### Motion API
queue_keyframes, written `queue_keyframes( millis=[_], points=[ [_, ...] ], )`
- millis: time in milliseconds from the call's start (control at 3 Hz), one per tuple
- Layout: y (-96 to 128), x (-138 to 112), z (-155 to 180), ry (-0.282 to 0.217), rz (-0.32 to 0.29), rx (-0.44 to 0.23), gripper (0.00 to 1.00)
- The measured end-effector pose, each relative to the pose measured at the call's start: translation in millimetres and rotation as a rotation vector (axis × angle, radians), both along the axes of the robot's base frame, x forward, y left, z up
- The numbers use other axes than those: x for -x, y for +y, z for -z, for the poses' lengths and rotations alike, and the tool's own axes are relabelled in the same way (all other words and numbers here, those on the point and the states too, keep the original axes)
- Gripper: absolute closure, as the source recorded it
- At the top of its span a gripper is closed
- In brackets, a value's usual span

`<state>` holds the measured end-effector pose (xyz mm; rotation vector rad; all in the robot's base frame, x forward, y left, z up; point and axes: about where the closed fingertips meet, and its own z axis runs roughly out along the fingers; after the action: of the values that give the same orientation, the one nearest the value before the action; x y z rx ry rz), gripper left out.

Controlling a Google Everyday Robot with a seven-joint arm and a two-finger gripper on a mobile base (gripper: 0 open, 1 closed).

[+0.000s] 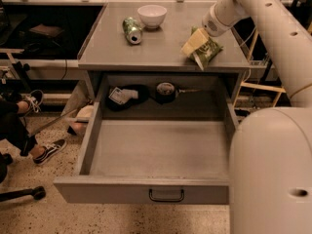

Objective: Pick green jalapeno chip bag from top drawer and place on counter

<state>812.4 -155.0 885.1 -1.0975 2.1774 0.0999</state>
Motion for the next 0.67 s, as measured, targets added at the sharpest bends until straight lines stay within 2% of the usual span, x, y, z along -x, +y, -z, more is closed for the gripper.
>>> queue_keyframes(
  millis=[333, 667],
  points=[
    [10, 40, -44, -0.057, -0.012, -0.027, 0.0],
    [-23, 87, -125, -0.239, 0.133, -0.023, 0.0]
  ],
)
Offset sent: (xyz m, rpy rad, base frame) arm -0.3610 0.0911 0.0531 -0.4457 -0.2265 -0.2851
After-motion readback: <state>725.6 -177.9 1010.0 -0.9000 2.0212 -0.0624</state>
